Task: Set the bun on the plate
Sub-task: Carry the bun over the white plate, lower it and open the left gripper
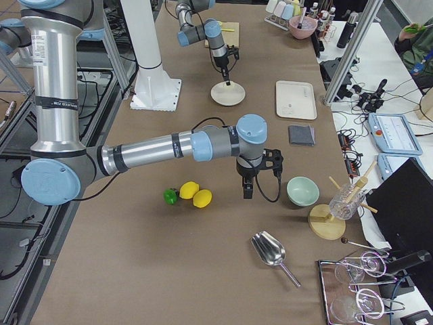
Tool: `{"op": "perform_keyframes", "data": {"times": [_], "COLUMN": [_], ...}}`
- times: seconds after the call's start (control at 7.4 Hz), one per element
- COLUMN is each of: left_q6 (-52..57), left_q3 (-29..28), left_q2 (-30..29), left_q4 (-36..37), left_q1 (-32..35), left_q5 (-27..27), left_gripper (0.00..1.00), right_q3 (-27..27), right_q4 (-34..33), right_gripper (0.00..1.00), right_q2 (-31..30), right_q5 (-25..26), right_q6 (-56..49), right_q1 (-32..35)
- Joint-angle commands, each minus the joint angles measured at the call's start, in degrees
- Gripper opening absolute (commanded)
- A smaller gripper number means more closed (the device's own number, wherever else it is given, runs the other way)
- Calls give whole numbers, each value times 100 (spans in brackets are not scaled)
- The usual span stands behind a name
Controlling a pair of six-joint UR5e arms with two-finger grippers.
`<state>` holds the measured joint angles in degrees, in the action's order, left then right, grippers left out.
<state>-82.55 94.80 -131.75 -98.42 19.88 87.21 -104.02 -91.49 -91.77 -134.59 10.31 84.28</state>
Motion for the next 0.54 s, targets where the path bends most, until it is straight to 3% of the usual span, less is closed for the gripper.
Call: {"op": "perform_keyframes", "data": {"times": [0.0, 0.27, 0.41], "left_q6": [-33, -33, -15], "left_q3": [-426, -462, -445], "left_q2": [-158, -150, -150], "left_q4": [-186, -159, -151], "left_q1": [-177, -212, -213], "left_q5": [-152, -160, -160], "left_gripper": [28, 48, 90], "right_q3": [119, 146, 146], "right_q4": [9, -17, -26], "right_gripper": [100, 100, 100], "right_q2": [-25, -34, -43], "right_q5": [-58, -286, -287], "right_q6": [-197, -197, -197], "right_q1": [106, 132, 159]}}
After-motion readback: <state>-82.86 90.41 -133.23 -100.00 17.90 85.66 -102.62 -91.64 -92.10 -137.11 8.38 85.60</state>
